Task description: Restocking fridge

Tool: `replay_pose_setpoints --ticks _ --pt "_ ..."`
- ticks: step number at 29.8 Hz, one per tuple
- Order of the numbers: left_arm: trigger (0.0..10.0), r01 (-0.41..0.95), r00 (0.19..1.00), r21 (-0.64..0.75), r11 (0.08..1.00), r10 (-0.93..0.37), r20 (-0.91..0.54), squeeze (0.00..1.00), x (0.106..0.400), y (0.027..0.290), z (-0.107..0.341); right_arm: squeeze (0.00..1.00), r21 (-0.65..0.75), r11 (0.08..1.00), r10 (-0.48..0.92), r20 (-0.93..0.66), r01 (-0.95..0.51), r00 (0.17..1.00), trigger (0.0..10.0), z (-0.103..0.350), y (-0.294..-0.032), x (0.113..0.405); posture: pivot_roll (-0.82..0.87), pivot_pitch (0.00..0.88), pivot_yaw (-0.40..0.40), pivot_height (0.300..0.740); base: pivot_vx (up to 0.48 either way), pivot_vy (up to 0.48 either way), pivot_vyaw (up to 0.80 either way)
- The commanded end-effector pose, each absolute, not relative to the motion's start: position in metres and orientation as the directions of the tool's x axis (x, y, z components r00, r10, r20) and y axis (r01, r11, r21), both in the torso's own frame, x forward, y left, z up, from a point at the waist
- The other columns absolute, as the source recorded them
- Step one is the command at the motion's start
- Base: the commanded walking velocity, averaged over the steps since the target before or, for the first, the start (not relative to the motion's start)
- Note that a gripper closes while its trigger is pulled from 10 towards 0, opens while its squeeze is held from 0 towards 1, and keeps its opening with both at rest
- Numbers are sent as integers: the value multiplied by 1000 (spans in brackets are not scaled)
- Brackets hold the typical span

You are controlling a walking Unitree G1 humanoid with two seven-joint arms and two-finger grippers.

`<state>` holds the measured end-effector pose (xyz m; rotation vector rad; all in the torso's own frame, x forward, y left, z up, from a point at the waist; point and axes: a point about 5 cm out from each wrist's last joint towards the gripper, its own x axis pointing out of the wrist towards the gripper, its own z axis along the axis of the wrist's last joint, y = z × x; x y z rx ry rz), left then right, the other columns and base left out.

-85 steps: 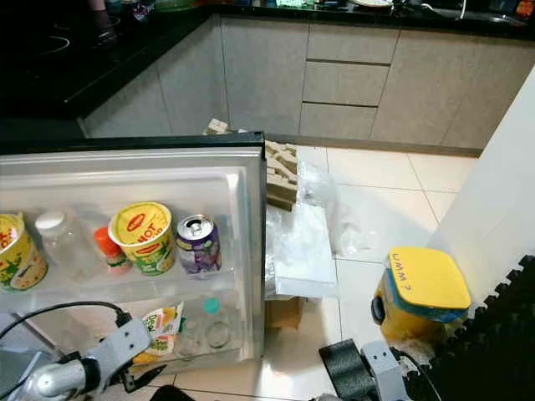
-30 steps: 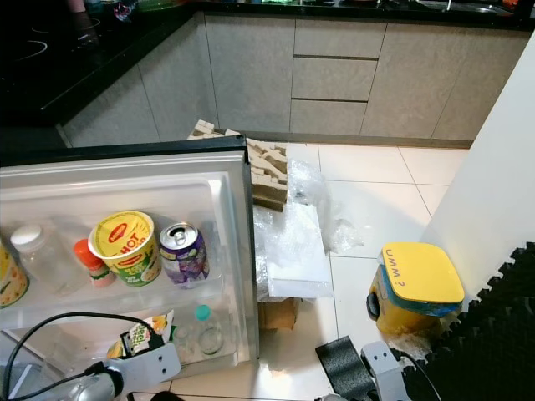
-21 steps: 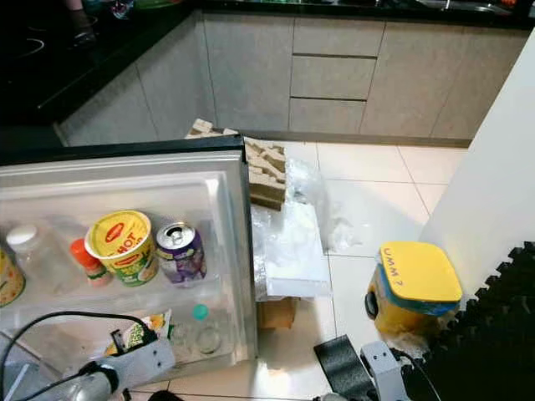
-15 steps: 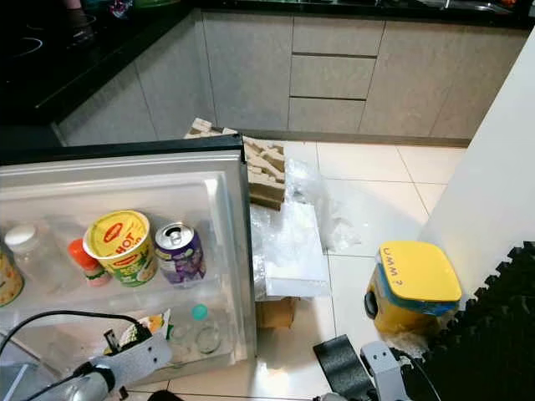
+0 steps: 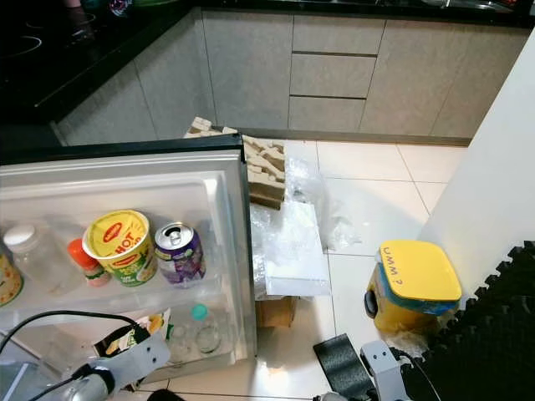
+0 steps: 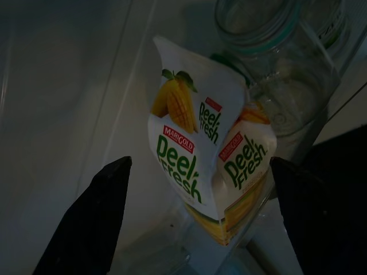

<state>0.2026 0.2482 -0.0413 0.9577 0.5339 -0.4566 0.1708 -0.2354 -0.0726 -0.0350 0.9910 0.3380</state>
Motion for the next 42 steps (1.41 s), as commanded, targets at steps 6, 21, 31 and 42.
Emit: replay_pose_setpoints --ticks 6,21,31,42 --pt "10000 555 809 656 512 -146 -570 0 213 235 -39 0 130 947 270 -818 -294 508 10000 -73 -234 170 -76 43 -18 650 0 0 0" --pt "471 580 801 685 440 -157 -577 0 219 229 -39 0 130 948 267 -822 -290 504 10000 -74 -236 165 -86 52 -14 650 0 0 0" --pt "0 594 790 679 432 -150 -595 0 217 230 -41 0 128 949 264 -820 -287 509 10000 -74 -237 166 -88 51 -12 650 0 0 0" --pt "0 513 818 691 509 -46 -574 0 211 245 -42 0 125 949 264 -816 -290 514 10000 -73 -237 168 -84 47 -13 650 0 0 0"
